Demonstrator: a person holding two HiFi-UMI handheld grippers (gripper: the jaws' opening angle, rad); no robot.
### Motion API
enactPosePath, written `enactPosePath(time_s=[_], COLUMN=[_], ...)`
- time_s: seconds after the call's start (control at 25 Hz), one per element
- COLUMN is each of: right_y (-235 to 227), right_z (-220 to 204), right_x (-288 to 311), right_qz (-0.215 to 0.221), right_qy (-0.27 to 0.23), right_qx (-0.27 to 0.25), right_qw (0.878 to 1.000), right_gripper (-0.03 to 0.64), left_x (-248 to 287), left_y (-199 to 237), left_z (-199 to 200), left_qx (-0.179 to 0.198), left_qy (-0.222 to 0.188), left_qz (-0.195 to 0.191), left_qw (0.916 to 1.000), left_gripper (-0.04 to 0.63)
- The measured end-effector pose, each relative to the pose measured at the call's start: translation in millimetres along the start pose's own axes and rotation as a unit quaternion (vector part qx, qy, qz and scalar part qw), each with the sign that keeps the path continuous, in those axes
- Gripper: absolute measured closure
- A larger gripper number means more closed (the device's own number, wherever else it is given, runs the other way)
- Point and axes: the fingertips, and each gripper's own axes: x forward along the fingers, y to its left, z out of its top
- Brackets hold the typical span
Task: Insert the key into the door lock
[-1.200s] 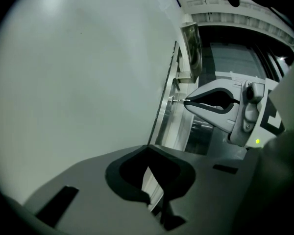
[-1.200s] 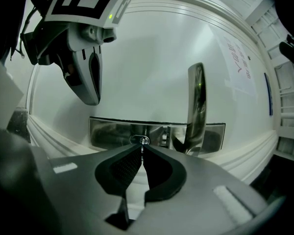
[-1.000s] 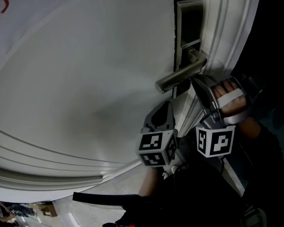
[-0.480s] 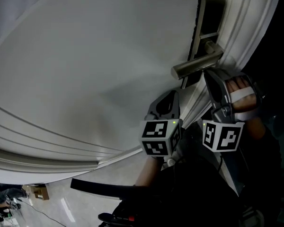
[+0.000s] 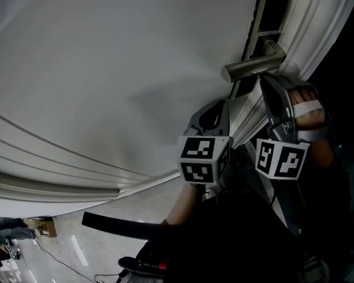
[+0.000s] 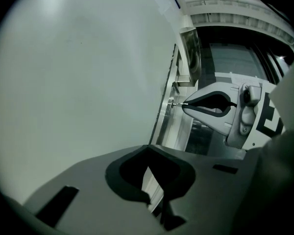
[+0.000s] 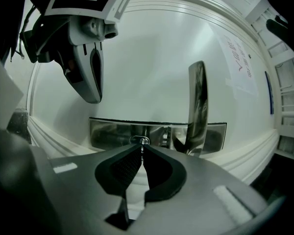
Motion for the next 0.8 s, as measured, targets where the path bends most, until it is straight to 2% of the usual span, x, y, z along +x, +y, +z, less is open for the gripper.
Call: enactPosePath(time_s=[0.8], right_y=[-0.2], right_z=[1.4], right_x=[-0.5], right_qz=[-0.002], right_qy=[-0.008], right_qx=[0.0], right_qw=[1.0], right_gripper=[0.603], left_x=[-1.2], left_y=[-2.2], left_z=[1.6], left_qx=[0.001], left_qy=[-0.002], left_qz=[0.003], left_qw=[1.0], left_gripper=[0.595])
